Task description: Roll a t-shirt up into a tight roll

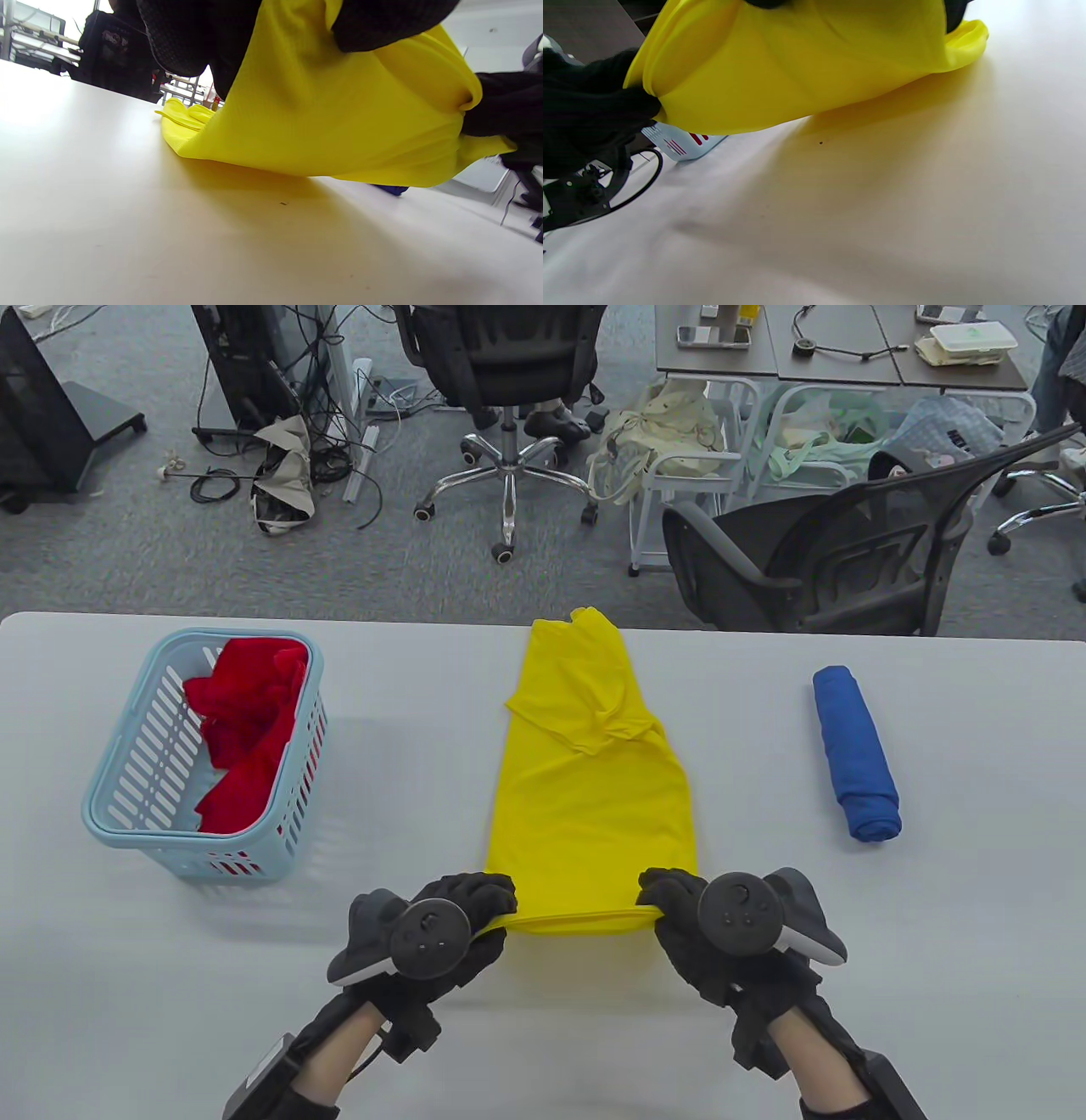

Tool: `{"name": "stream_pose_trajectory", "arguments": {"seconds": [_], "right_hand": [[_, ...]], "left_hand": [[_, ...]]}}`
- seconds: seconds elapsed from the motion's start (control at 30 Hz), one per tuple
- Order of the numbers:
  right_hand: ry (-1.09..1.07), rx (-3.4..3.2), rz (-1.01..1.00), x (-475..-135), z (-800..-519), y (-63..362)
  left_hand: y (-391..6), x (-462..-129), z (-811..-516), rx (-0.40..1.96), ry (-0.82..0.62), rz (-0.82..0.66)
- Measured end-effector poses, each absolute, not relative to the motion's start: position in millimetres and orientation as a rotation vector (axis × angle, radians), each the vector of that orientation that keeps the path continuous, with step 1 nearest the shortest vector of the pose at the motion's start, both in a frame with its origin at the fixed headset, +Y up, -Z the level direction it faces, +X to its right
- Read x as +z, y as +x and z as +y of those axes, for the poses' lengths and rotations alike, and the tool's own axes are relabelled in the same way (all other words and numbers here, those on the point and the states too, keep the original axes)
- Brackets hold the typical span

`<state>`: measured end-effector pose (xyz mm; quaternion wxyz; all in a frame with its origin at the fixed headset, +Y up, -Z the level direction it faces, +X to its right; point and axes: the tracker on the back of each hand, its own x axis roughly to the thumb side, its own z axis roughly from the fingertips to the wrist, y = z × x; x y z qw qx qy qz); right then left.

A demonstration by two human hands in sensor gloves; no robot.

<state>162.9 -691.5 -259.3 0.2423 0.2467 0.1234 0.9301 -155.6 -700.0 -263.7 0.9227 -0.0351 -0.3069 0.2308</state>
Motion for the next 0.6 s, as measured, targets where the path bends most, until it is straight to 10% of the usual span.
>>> {"name": "stream_pose_trajectory", "arguments": {"seconds": [0.37, 0.6], "right_hand": [[0.625, 2.468, 0.307, -260, -679, 167], [0.681, 2.064, 0.635, -257, -699, 169]], "left_hand": [[-158, -280, -684, 0.627, -0.120, -0.625], [-168, -272, -708, 0.834, -0.478, -0.704]]}}
